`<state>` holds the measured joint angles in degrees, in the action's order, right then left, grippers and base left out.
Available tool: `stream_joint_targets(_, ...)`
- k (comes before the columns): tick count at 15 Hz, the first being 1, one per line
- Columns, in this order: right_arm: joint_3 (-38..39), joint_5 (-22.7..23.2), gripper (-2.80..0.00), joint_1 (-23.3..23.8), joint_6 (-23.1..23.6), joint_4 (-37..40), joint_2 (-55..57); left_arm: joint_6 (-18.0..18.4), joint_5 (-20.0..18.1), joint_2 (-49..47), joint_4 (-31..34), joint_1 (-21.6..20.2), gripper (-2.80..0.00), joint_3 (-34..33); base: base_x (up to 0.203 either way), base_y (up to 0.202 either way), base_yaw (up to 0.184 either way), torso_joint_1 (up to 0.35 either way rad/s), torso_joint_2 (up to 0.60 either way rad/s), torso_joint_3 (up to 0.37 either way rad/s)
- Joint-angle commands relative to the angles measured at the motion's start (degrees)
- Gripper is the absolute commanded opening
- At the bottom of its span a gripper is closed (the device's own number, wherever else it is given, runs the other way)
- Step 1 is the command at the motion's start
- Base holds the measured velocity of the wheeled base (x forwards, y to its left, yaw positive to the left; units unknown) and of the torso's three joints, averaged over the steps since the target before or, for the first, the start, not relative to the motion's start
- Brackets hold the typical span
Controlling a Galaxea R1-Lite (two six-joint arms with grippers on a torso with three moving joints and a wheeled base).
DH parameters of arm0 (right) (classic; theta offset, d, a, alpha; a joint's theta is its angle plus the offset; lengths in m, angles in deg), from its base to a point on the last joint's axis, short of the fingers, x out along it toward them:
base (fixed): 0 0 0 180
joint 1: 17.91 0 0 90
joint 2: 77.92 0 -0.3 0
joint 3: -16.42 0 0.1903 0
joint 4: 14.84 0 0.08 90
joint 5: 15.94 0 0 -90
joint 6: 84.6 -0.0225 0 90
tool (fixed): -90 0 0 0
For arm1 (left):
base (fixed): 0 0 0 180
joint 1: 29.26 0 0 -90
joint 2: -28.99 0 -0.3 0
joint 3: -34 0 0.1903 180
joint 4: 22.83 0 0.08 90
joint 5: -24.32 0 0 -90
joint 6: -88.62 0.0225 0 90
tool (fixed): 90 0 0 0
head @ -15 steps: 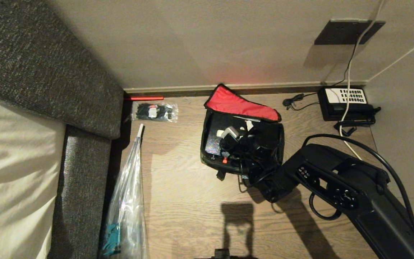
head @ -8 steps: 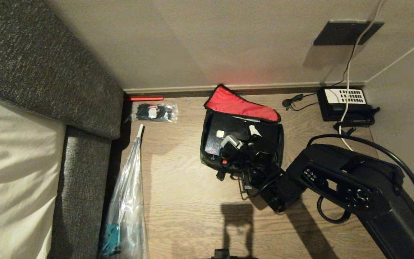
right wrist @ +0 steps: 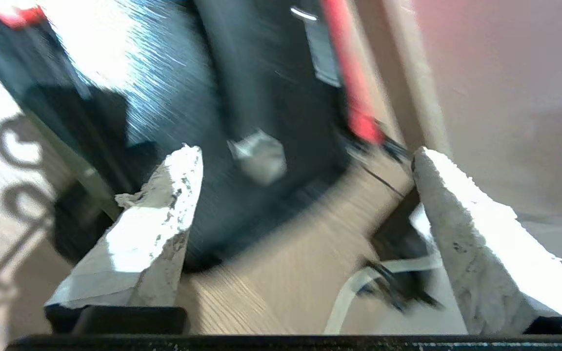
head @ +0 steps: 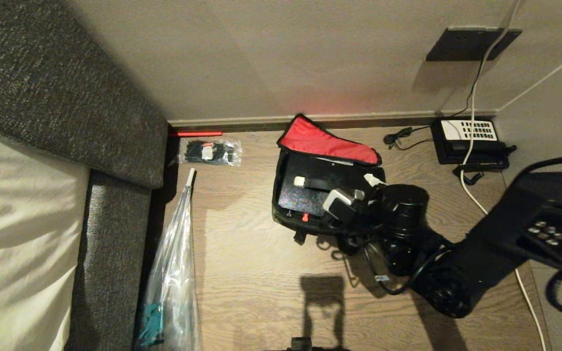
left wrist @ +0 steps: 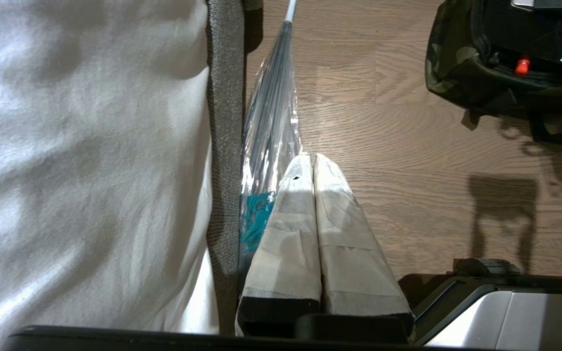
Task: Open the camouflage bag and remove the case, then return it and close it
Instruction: Close the top of the storage box
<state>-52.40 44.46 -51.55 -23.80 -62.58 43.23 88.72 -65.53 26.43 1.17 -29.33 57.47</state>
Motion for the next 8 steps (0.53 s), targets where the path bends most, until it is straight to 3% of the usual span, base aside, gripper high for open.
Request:
stream_joint_targets(1, 6.89, -0.81, -2.80, 1.76, 0.35, 4.34, -16.91, -0.01, 0.02, 0.19, -0.02, -0.01, -2.80, -0.01, 0.000, 0.000, 0.000, 0.000, 0.00, 0.000)
stream_joint_targets(4, 11.63, -4.43, -2.80, 6.39, -0.78, 16.13, -32.72, -0.01, 0.02, 0.19, -0.02, -0.01, -2.80, -0.01, 0.000, 0.000, 0.000, 0.000, 0.00, 0.000)
stream_joint_targets(8, 13.61, -7.77, -2.80, 8.82, -13.22, 37.21, -46.59, -0.01, 0.02, 0.97, -0.02, -0.01, -2.80, -0.01, 0.000, 0.000, 0.000, 0.000, 0.00, 0.000)
